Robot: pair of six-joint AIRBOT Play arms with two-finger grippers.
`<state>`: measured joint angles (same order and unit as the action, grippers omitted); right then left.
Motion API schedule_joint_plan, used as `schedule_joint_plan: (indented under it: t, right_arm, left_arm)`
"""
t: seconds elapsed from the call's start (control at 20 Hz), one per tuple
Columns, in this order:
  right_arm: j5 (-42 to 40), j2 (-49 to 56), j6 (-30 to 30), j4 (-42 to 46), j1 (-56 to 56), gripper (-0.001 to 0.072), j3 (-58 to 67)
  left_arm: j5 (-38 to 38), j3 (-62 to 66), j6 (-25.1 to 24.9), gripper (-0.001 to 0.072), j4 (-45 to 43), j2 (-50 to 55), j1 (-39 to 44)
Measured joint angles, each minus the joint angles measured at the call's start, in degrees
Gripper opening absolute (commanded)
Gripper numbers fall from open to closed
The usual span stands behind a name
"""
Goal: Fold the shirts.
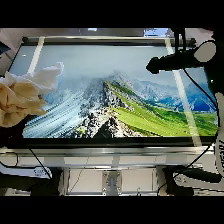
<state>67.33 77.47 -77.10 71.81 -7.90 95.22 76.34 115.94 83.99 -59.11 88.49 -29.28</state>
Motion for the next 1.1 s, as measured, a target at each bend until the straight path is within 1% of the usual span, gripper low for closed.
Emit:
schedule_joint_plan:
  t: [0.25, 0.35, 0.45, 0.55, 0.7, 0.8, 1.1]
  right_arm:
    - [0.0, 0.0, 0.0, 0.0, 0.0, 0.0502, 0.0]
    - [0.0, 0.0, 0.0, 0.0, 0.0, 0.0502, 0.0]
    - [0.0, 0.0, 0.04, 0.0, 0.0, 0.0502, 0.0]
    - [-0.07, 0.0, 1.07, 0.44, 0.0, 0.0502, 0.0]
    - [-0.26, 0.0, 2.08, 1.29, 0.0, 0.0502, 0.0]
    - [-0.28, 0.0, 2.38, 1.62, 0.0, 0.0502, 0.0]
    - [-0.92, 0.0, 2.73, 1.64, 0.0, 0.0502, 0.0]
  left_arm:
    - [0.02, 0.0, -0.26, 0.07, -0.07, 0.0, 0.0]
    - [0.02, 0.0, -1.66, 0.0701, -0.74, 0.0, 0.0]
    - [0.09, 0.0, -3.43, 0.0701, -3.48, 0.0, 0.02]
    - [0.48, 0.0, -3.87, 0.0701, -10.25, 0.0, 0.0]
    - [2.25, -0.31, -0.55, 0.0701, -22.99, 0.0, 0.0]
    - [3.06, -1.44, 1.64, 0.07, -29.66, 0.13, 0.0]
    - [4.24, -5.66, 4.11, 0.0701, -39.01, 4.26, 0.0]
